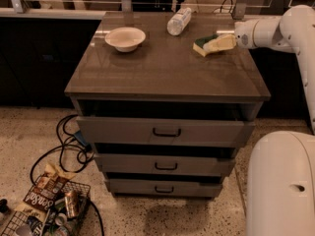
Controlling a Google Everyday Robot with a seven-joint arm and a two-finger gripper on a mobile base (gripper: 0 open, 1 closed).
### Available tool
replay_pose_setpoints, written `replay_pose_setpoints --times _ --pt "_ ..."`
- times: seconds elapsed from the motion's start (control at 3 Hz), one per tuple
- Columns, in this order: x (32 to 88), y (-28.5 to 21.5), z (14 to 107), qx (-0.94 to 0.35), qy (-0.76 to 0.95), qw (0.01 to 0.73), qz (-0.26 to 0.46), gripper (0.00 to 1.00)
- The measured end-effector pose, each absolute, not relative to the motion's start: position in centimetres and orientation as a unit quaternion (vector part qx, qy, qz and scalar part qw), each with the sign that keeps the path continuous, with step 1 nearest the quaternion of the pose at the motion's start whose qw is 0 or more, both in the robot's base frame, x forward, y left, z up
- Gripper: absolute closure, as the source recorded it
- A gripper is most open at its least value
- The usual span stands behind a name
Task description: Place sponge into paper bowl
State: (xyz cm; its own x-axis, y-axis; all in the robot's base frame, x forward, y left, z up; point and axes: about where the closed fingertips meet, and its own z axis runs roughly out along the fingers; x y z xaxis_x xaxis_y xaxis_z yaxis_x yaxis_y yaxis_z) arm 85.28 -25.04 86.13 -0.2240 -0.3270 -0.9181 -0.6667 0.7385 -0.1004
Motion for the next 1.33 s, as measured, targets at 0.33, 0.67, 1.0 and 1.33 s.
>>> replay_pose_setpoints --times 0.33,0.67,1.0,1.33 --pt "86.3 -25.1 84.1 -0.314 0.766 0.534 0.173 0.00" --pt "86.5 -24.6 83.1 -0.307 0.762 0.535 0.196 0.00" --pt "86.2 -23.9 81.7 -0.302 0.761 0.530 0.222 0.18" --pt "86.3 -23.6 81.6 -0.304 0.761 0.529 0.222 0.41"
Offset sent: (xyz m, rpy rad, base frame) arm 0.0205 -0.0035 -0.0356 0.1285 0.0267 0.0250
